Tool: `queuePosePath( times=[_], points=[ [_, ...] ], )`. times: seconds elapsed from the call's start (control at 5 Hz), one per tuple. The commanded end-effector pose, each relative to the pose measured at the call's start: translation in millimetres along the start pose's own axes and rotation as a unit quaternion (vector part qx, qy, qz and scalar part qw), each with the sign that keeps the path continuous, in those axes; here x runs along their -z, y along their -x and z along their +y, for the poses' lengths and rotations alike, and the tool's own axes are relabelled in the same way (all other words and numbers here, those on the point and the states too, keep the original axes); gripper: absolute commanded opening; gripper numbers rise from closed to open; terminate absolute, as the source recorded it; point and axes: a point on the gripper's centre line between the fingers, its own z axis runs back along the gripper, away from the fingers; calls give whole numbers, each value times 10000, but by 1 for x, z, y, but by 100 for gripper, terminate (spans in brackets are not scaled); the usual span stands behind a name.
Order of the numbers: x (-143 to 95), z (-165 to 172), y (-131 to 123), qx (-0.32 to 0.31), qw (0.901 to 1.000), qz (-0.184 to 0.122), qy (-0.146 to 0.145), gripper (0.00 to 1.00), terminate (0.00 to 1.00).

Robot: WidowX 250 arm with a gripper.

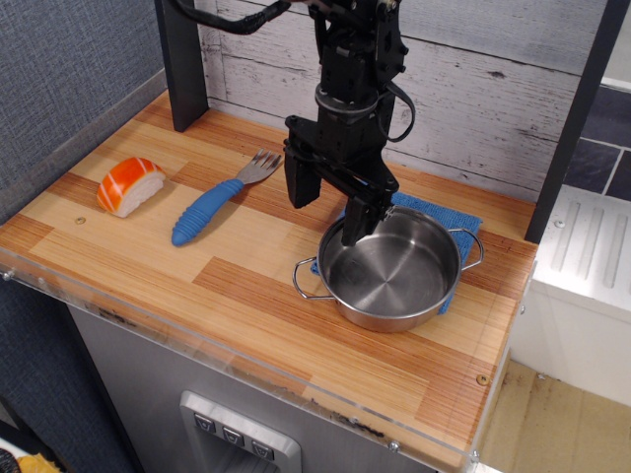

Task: Place the metal pot in front of the space between the fork and the blue cloth, next to the front edge of the table.

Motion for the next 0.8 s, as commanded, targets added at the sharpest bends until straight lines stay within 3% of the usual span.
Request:
queuePosePath(
  times=[0.0,0.6],
  points=[
    [-19,-1,-8,104,9994,-258,-184,100,0],
    [-8,-12,-13,219,9994,-203,-159,100,0]
  ],
)
